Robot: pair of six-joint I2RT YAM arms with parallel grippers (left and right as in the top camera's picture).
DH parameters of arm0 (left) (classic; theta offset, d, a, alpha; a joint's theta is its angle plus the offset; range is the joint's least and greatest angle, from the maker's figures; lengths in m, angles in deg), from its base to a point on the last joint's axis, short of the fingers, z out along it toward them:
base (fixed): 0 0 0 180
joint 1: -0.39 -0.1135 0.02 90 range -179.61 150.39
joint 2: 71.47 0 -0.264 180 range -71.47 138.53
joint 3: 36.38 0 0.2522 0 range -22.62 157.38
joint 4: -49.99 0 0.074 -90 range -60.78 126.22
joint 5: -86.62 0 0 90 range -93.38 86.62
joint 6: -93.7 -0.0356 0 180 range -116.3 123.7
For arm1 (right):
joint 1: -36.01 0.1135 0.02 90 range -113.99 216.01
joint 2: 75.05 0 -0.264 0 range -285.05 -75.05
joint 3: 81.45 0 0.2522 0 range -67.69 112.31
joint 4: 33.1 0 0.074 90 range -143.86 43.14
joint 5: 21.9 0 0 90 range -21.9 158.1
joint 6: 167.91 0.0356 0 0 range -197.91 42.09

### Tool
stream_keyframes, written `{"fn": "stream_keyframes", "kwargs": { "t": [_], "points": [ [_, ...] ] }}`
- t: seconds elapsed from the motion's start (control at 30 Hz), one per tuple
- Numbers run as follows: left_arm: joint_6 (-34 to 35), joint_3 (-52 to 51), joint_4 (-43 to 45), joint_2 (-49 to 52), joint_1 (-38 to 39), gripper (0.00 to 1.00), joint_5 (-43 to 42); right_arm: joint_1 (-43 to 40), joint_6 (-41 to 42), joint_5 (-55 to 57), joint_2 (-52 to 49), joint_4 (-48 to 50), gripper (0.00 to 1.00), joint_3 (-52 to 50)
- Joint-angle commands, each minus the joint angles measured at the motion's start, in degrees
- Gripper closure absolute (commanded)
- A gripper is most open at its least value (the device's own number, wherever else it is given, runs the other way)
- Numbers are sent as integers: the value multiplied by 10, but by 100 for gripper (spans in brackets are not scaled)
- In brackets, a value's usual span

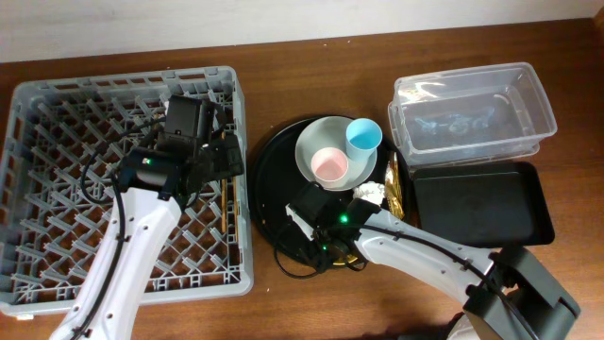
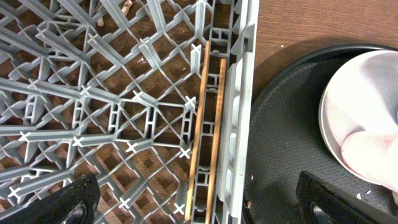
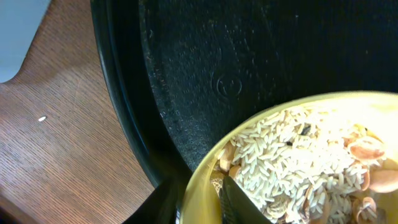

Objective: Sort waste into correct bins and load items into the dishwasher rack
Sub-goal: 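Reach the right gripper to the yellow bowl rim and grasp it, then carry the yellow bowl right and tip the rice onto the black tray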

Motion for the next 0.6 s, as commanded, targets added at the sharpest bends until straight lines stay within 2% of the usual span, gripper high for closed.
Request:
{"fn": "stream_keyframes", "kwargs": {
  "t": [0.0,0.1,0.13,0.2,0.43,0.5,0.57],
  "points": [
    [2,7,1,0,0,1,-2,5,3,7,-3,0,76,-10],
    [2,7,1,0,0,1,-2,5,3,7,-3,0,77,-16],
    [2,7,1,0,0,1,-2,5,3,7,-3,0,81,-19],
    [2,7,1,0,0,1,-2,5,3,7,-3,0,96,-19],
    [2,7,1,0,0,1,-2,4,3,5,13,-33,96,16],
    [2,7,1,0,0,1,-2,3,6,18,25,-85,96,67],
    [2,7,1,0,0,1,-2,3,38,82,31,-156,96,126]
  ]
}}
